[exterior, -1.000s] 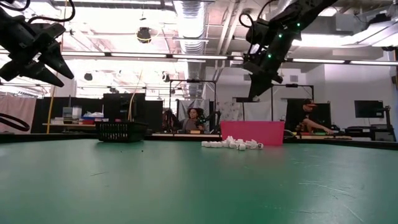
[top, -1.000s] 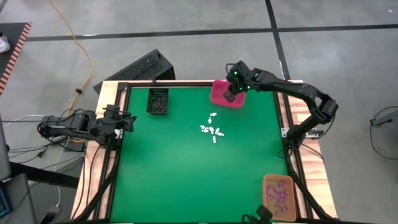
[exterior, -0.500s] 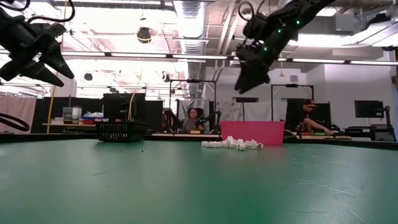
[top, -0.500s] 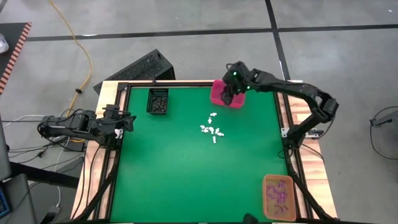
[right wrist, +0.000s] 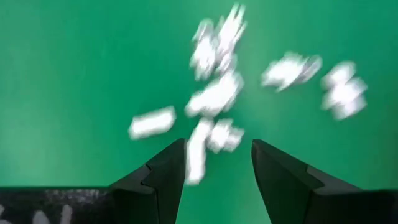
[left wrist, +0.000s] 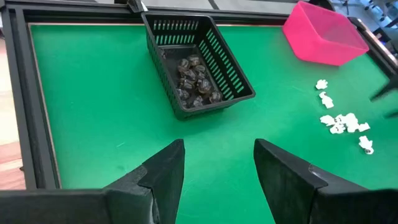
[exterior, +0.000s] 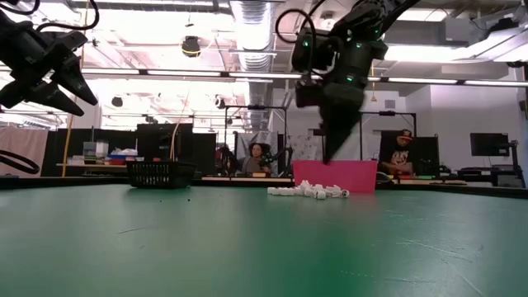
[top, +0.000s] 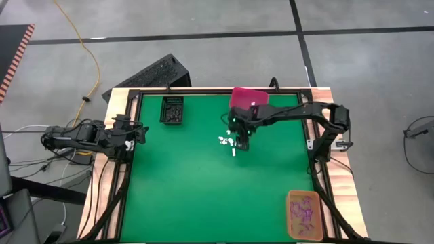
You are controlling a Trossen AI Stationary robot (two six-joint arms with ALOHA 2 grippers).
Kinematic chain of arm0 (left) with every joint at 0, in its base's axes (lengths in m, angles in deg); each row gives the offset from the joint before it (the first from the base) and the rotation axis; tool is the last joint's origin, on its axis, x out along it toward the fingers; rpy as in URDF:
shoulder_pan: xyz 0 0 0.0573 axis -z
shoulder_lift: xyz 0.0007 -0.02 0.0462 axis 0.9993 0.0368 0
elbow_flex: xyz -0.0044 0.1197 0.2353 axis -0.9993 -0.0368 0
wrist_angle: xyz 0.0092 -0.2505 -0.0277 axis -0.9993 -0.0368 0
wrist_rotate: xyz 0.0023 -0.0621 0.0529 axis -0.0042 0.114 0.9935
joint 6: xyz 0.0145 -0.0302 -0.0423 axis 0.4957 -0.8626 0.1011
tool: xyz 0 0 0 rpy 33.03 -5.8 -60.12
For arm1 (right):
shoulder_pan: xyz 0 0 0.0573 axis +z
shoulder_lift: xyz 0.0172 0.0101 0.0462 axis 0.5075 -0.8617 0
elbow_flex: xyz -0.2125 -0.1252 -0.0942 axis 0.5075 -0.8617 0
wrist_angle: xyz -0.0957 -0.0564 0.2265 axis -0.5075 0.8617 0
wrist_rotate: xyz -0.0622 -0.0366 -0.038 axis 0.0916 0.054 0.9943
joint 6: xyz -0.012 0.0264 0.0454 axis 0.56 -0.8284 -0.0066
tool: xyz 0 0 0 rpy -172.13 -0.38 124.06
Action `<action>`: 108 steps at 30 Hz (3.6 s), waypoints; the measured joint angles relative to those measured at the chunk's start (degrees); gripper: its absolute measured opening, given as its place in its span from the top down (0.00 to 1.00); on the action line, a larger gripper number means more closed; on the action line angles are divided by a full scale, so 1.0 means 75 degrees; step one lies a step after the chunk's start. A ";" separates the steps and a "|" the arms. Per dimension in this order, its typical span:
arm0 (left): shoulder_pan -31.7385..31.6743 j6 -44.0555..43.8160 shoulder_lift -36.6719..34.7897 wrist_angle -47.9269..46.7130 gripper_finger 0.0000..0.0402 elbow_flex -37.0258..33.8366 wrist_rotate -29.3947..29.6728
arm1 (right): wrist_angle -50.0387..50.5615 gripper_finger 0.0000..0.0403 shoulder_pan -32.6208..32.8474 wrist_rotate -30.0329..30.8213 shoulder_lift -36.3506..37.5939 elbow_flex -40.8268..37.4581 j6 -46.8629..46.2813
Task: Sort Halloween decoration
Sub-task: Put the white skeleton toy into the pink bin
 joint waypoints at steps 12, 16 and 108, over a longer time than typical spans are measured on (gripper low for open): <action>0.0000 0.0089 0.0002 -0.0006 0.54 0.0000 0.0170 | -0.0220 0.48 0.0909 0.0383 -0.0139 -0.0441 -0.0708; 0.0001 0.0088 0.0002 -0.0005 0.54 0.0000 0.0149 | -0.0424 0.47 0.0844 0.0448 -0.0212 -0.0747 -0.0901; 0.0000 0.0032 0.0002 -0.0064 0.54 -0.0003 0.0196 | -0.0754 0.44 -0.0932 0.0230 -0.1250 0.1038 0.1023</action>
